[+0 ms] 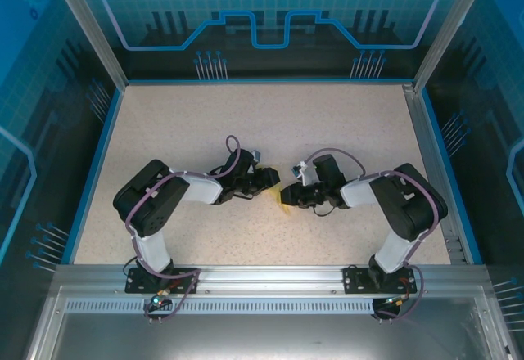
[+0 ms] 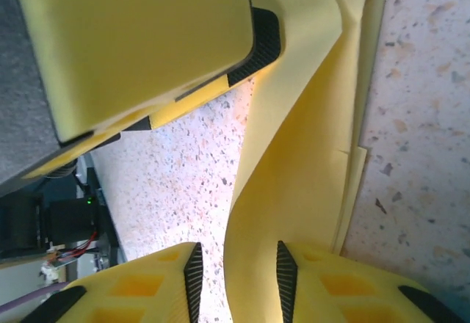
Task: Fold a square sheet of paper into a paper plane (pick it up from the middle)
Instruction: Fold the wing for the fifth time at the center of the table.
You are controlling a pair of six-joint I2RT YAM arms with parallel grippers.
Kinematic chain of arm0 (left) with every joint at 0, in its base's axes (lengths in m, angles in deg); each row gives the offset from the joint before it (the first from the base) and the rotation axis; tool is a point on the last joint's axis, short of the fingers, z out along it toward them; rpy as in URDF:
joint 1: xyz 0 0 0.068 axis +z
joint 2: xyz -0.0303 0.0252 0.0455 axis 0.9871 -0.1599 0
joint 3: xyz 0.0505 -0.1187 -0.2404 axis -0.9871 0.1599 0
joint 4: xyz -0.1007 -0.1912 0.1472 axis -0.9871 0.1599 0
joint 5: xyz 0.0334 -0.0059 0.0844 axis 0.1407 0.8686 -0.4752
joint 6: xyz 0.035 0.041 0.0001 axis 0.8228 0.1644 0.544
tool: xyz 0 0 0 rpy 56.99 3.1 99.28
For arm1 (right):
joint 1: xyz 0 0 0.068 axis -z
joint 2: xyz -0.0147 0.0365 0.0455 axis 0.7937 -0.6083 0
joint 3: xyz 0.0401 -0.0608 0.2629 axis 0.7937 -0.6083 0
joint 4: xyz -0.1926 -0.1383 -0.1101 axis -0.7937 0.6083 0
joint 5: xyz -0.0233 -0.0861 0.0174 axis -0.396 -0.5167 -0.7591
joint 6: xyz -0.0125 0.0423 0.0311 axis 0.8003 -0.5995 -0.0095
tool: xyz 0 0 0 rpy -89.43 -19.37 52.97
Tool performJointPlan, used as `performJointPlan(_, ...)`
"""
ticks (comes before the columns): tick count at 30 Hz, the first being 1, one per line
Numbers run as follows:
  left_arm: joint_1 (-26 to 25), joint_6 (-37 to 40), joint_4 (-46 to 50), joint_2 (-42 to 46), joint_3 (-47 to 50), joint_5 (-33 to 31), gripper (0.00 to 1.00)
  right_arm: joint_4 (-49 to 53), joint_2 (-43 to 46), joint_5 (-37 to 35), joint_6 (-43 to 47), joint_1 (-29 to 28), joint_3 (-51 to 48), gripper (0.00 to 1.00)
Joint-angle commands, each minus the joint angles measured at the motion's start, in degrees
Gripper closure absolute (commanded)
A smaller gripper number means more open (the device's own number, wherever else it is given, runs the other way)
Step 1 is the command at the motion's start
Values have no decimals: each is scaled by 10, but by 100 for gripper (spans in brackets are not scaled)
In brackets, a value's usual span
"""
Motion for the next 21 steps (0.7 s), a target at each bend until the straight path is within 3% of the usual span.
performJointPlan(1, -3, 2, 17, -11, -15, -8, 53, 80, 28, -50, 46, -17, 8, 62)
performJointPlan(7, -3, 2, 22, -14, -21, -2, 52, 140, 73, -126, 84, -35, 17, 49)
performJointPlan(11, -3, 3, 24, -14, -22, -1, 52, 158, 74, -131, 102, -44, 29, 39)
performJointPlan(21, -3, 4, 27, -14, -26, 3, 53, 200, 31, -199, 116, -78, 74, 42)
